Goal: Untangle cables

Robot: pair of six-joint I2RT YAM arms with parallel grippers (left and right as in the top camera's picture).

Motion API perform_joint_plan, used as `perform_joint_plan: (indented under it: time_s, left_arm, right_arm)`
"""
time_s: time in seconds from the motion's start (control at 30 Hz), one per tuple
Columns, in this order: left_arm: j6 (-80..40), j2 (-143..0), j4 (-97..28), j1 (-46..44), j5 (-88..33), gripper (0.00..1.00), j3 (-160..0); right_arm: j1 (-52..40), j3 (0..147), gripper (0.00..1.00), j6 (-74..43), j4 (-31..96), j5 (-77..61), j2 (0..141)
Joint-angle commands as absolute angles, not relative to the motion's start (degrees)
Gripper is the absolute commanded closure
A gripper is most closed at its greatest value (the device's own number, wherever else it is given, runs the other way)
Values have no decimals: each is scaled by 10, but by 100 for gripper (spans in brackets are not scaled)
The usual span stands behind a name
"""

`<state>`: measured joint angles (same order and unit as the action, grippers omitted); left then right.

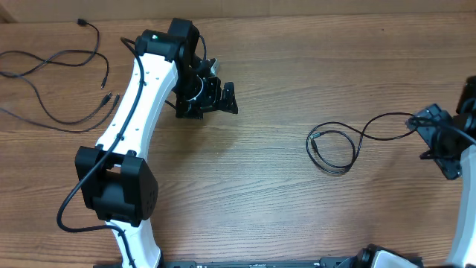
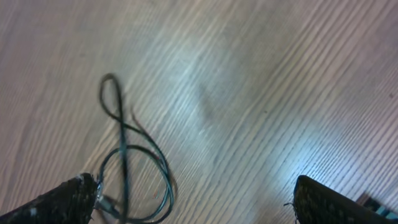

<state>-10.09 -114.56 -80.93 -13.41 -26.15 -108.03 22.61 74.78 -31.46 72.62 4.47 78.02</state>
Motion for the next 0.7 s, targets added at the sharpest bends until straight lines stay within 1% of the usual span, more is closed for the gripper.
perform_joint_plan:
  time_s: [0.0,0.1,0.13,0.17,0.2,0.27,0.3,0.33,0.37,0.43,0.47,0.57,0.6,0.67]
  left_arm:
    - [-94,-1146,-807,-136,-265,0,-1080]
    - [-94,-1146,-808,-136,-264,0,-1080]
    - [-94,-1146,-808,-136,-264,0,-1080]
    - [-94,-1146,-808,-136,-264,0,-1080]
    - [-94,-1146,-808,-136,-264,0,-1080]
    - [-94,-1146,-810,-136,-264,1,-1080]
    - [-94,-1146,-810,-136,-264,4,-1080]
    - [-94,-1146,-811,-136,-264,5,-1080]
    - [-94,-1146,-812,-136,-265,6,-1080]
    - [-92,-1146,-817,-137,-265,6,-1080]
    - [-89,-1146,-819,-137,-267,8,-1080]
    - [-85,-1146,-823,-138,-282,38,-1080]
    - [-74,-1146,-825,-138,-301,40,-1080]
    - [-29,-1146,-833,-136,-360,36,-1081]
  right_arm:
    - [231,724,0,-303,705,-22,807]
    - [228,717,1,-266,680,-90,835]
    - [228,717,5,-258,674,-109,845]
    - [228,717,14,-253,669,-128,854]
    - [228,717,32,-252,665,-146,863]
    - [228,717,61,-252,665,-170,868]
    - [228,717,76,-252,665,-179,868]
    - [228,717,91,-249,667,-196,867]
    - [228,719,96,-239,670,-217,866]
    - [227,723,96,-202,679,-281,862]
    - [226,726,96,-180,685,-319,860]
    - [210,742,96,-134,709,-417,854]
    - [201,750,96,-123,718,-447,851]
    - [180,768,96,-117,733,-487,844]
